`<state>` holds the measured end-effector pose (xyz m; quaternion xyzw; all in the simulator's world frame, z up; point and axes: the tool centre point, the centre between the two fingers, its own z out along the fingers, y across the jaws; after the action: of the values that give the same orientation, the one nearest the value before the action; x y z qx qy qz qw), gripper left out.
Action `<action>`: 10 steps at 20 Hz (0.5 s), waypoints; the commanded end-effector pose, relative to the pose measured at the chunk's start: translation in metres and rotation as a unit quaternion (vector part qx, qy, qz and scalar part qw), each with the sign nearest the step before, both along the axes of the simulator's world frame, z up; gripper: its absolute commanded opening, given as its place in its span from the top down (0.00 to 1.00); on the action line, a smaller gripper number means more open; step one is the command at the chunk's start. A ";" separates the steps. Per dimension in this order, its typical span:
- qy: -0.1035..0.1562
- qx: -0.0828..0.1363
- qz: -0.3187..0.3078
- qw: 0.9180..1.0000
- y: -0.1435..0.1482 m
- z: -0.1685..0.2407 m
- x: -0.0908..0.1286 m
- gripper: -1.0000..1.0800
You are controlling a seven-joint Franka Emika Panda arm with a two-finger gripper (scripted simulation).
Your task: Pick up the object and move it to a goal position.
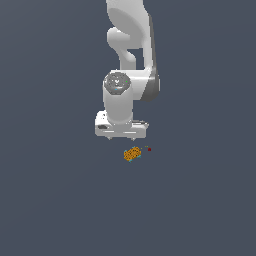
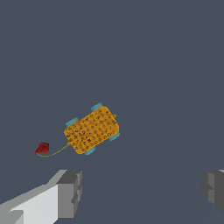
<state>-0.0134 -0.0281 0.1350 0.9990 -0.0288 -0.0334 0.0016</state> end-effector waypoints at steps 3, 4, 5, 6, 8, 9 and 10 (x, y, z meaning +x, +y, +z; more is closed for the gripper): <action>-0.001 -0.001 -0.020 1.000 0.003 -0.003 0.000 0.04; -0.001 -0.001 -0.026 1.000 0.004 -0.004 0.000 0.04; -0.002 -0.001 -0.033 0.999 0.006 -0.005 0.000 0.04; -0.002 -0.001 -0.041 0.999 0.007 -0.006 0.001 0.04; -0.003 -0.002 -0.058 0.998 0.010 -0.009 0.001 0.04; -0.004 -0.002 -0.067 0.998 0.011 -0.010 0.001 0.04; -0.004 -0.003 -0.077 0.997 0.013 -0.011 0.001 0.04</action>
<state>-0.0125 -0.0177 0.1258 0.9953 -0.0919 -0.0297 0.0017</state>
